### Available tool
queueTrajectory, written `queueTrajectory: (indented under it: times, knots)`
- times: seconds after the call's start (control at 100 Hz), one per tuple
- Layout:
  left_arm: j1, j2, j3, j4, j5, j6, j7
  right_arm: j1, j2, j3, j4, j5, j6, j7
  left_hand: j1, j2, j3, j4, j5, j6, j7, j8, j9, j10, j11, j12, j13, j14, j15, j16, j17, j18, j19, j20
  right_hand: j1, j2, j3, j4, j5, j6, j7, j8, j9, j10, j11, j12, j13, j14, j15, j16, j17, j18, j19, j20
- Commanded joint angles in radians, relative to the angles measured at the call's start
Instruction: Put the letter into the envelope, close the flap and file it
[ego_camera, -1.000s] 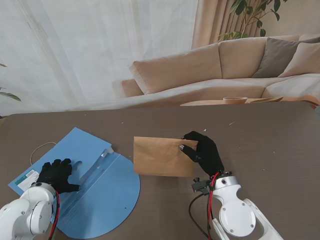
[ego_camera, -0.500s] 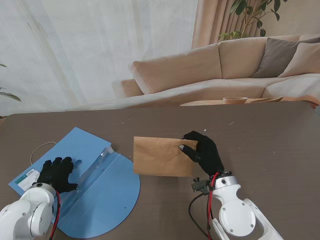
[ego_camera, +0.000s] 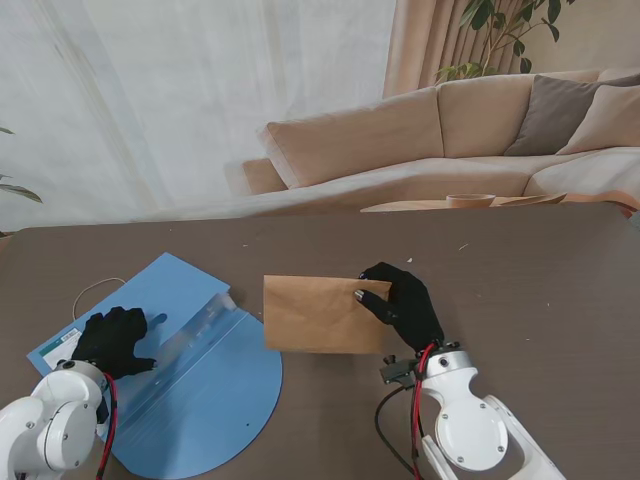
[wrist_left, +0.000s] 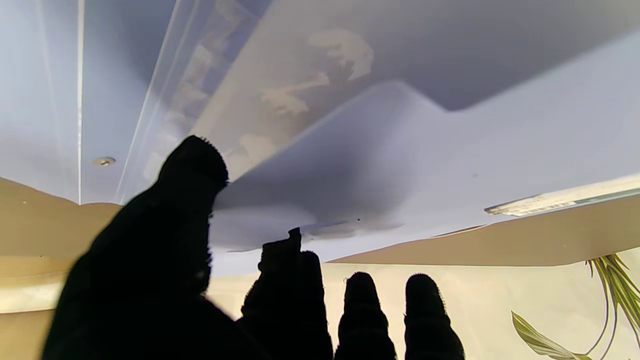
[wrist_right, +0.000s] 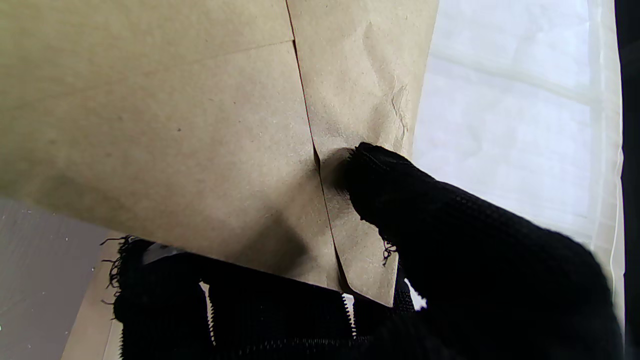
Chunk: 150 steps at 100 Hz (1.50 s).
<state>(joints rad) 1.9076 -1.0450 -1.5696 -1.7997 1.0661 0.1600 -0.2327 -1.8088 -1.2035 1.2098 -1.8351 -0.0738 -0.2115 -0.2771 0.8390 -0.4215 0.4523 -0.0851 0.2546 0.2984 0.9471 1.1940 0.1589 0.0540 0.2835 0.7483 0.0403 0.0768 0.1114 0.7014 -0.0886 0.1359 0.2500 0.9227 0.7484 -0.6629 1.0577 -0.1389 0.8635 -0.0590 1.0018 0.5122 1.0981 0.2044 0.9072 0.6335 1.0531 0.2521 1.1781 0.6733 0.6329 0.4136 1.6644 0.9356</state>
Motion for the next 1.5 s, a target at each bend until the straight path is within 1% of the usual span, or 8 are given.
queueTrajectory:
  times: [0.0,0.18,0.5,0.66,0.73,0.78,0.88,1.49]
  knots:
    - [-0.005,-0.005,-0.002,-0.017,-0.008,-0.006,-0.015,-0.002,-0.004,-0.004,-0.001,0.002,-0.001,0.015,0.111,0.056,0.020,0.004,0.091,-0.021,0.076,-0.011,0.013,-0.015,0.039,-0.029,-0.006,0.016,0.009,0.030,0.002,0.018,0.008,0.027,0.052,0.016,0.043,0.040,0.038,-0.038,0.050,0.043,0.012,0.002,0.029,0.003,0.013,0.005,0.031,0.022,-0.004,-0.004,0.043,0.021]
    - [-0.019,-0.007,-0.005,-0.023,-0.031,-0.007,-0.010,0.000,-0.003,-0.006,0.002,0.002,-0.002,0.017,0.132,0.063,0.009,0.004,0.183,-0.033,-0.019,-0.158,0.030,-0.004,0.117,-0.083,0.014,0.027,0.031,0.048,0.018,0.026,0.016,0.039,0.051,0.016,0.043,0.041,0.038,-0.038,0.050,0.043,0.012,0.002,0.028,0.002,0.013,0.005,0.032,0.022,-0.004,-0.004,0.042,0.022]
    - [-0.044,-0.009,-0.011,-0.053,-0.079,-0.024,-0.010,0.026,-0.003,-0.036,0.032,-0.058,-0.031,0.001,0.190,0.075,-0.008,-0.001,0.197,-0.005,0.058,-0.132,0.072,0.037,0.244,-0.086,0.084,0.110,0.111,0.081,0.105,0.064,0.092,0.078,0.052,0.030,0.027,0.033,0.033,-0.041,0.042,0.037,0.005,0.001,0.021,-0.003,0.007,0.007,0.027,0.020,-0.009,-0.004,0.041,0.023]
    - [-0.065,-0.008,-0.001,-0.072,-0.095,-0.023,-0.034,0.065,0.000,-0.064,0.060,-0.106,-0.051,-0.002,0.216,0.089,-0.043,0.004,0.176,0.010,0.082,-0.124,0.111,0.069,0.273,-0.094,0.151,0.176,0.241,0.070,0.144,0.099,0.306,0.080,0.059,0.044,0.006,0.027,0.031,-0.046,0.037,0.032,0.002,-0.002,0.013,-0.009,0.000,0.008,0.016,0.016,-0.015,-0.005,0.039,0.025]
    - [-0.077,-0.006,0.003,-0.081,-0.102,-0.021,-0.050,0.092,0.004,-0.078,0.072,-0.132,-0.058,0.011,0.224,0.096,-0.056,0.006,0.167,0.008,0.092,-0.124,0.139,0.088,0.290,-0.095,0.229,0.205,0.337,0.057,0.175,0.130,0.513,0.002,0.061,0.051,-0.004,0.025,0.029,-0.053,0.036,0.031,-0.001,-0.006,0.009,-0.011,-0.004,0.006,0.011,0.014,-0.020,-0.008,0.036,0.025]
    - [-0.086,-0.006,0.006,-0.087,-0.116,-0.015,-0.059,0.116,0.007,-0.090,0.085,-0.155,-0.069,0.018,0.226,0.093,-0.054,0.004,0.167,0.008,0.095,-0.125,0.153,0.097,0.301,-0.093,0.280,0.221,0.395,0.063,0.203,0.149,0.619,-0.006,0.061,0.055,-0.010,0.024,0.027,-0.058,0.035,0.031,-0.004,-0.011,0.005,-0.013,-0.006,0.003,0.006,0.013,-0.023,-0.010,0.034,0.025]
    - [-0.102,-0.003,0.011,-0.101,-0.124,-0.003,-0.086,0.170,0.011,-0.116,0.112,-0.198,-0.082,0.030,0.226,0.097,-0.055,0.002,0.161,0.006,0.102,-0.123,0.168,0.111,0.321,-0.092,0.368,0.232,0.499,0.050,0.278,0.176,0.803,-0.074,0.058,0.062,-0.019,0.020,0.024,-0.067,0.033,0.032,-0.005,-0.021,0.000,-0.017,-0.009,-0.004,-0.004,0.009,-0.028,-0.017,0.029,0.024]
    - [-0.239,0.001,0.113,-0.125,-0.224,0.158,-0.146,0.405,0.004,-0.250,0.263,-0.343,-0.155,0.006,0.266,0.125,-0.106,0.004,0.109,0.039,0.144,-0.109,0.149,0.155,0.397,-0.065,0.665,0.218,0.793,0.096,0.626,0.190,1.232,-0.103,0.046,0.086,-0.051,0.004,0.017,-0.128,0.027,0.021,-0.005,-0.069,-0.037,-0.045,-0.017,-0.038,-0.071,-0.015,-0.036,-0.044,0.002,-0.002]
